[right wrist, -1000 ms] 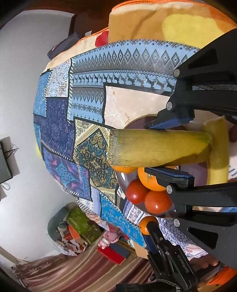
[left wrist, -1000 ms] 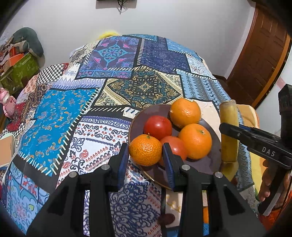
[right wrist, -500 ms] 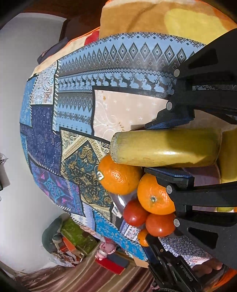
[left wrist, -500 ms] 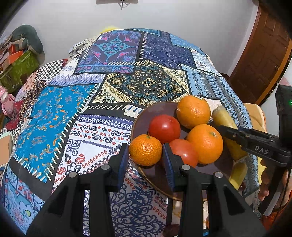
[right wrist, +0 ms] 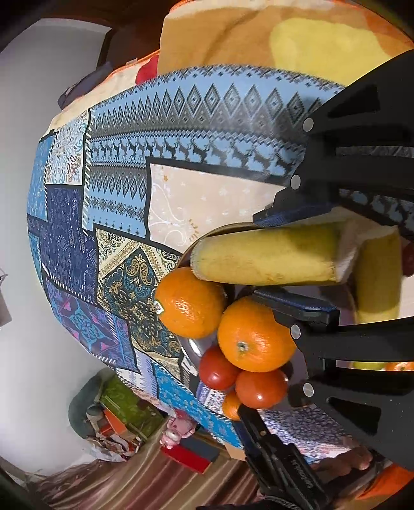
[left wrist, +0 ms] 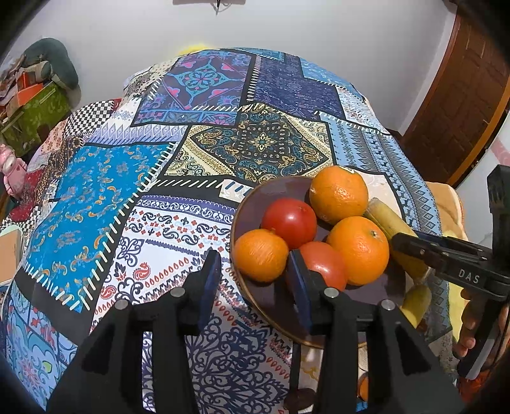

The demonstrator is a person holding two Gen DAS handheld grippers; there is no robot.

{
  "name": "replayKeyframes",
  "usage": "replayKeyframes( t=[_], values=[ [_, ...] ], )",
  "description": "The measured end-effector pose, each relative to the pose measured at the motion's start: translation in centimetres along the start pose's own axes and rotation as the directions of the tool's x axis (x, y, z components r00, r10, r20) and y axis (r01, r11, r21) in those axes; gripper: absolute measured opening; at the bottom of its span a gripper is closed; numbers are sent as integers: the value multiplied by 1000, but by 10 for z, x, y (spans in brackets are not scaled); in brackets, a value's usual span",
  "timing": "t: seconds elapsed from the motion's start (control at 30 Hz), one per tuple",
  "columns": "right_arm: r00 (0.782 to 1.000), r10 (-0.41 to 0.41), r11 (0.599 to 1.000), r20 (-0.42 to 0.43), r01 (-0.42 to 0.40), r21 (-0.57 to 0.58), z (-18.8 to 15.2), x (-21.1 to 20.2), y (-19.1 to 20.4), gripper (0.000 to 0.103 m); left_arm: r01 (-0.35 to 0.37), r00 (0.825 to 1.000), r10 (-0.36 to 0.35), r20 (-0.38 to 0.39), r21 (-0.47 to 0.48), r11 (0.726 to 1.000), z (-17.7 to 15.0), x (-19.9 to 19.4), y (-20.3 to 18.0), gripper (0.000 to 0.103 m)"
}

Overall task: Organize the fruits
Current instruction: 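Place the mandarin and the yellow squash onto the plate and open both tools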

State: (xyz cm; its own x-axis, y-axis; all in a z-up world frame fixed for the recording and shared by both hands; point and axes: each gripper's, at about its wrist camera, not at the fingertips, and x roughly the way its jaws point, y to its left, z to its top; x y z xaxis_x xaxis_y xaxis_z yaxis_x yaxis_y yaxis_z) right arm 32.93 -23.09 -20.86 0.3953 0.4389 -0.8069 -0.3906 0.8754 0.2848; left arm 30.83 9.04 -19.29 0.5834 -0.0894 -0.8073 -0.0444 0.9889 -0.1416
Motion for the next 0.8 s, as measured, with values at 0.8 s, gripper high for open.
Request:
replayKeyframes(
  t=[0.8],
  values=[
    [999,31,996,39,-27,-87,-37,-45,15,41,32,999,-34,26,58,998,-40,-64,-14,50]
  ],
)
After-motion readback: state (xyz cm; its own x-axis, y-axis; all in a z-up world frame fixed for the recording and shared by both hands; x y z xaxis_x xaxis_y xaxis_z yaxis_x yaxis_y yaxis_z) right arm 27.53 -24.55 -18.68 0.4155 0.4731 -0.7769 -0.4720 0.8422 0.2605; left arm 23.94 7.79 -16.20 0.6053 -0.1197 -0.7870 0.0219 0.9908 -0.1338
